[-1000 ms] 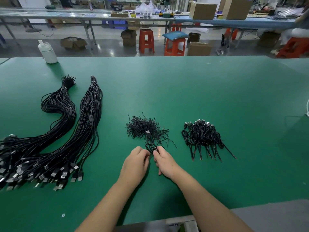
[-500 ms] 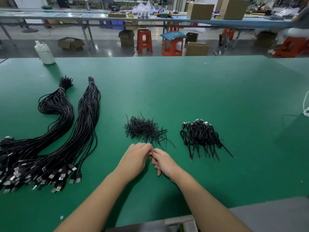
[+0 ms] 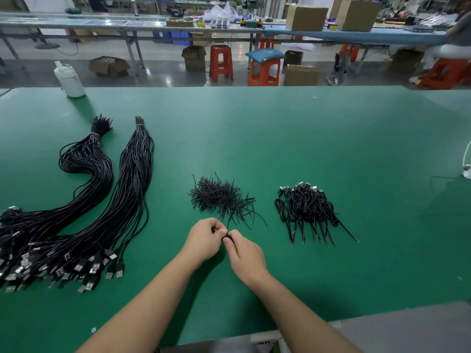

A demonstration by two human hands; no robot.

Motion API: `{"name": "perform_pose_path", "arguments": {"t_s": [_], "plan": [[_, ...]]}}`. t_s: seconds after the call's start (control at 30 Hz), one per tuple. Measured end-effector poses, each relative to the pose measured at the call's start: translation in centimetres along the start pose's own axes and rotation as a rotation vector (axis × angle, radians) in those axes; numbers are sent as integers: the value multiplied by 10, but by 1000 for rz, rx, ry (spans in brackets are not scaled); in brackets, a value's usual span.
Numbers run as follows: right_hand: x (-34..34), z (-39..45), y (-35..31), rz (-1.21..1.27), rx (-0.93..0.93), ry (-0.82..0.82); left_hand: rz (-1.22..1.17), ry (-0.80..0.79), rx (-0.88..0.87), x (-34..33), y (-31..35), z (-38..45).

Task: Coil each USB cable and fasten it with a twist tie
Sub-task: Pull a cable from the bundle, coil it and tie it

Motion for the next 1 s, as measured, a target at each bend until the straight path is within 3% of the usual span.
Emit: {"name": "perform_pose_path", "arguments": {"t_s": [0.33, 0.63, 0.87, 1.0], "plan": [[-9, -12, -3, -78, 131, 206, -103, -45, 141, 2, -3, -5], [-7, -15, -8, -95, 215, 168, -180, -127, 224, 15, -12, -6], [-4, -18, -14, -107, 205, 203, -195, -88, 238, 15, -12, -5], [-4, -20, -16, -171, 229, 252, -85, -55, 165, 16, -12, -4]]}}
Point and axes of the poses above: each hand's wrist, its own z-axis towards the middle knuckle, its own x-axis out of the back of the hand, y = z × x, the point moved 1 cm from there along z, towards the middle knuckle, and after that the axes turned 7 degrees about x, right-handed, at the moved point
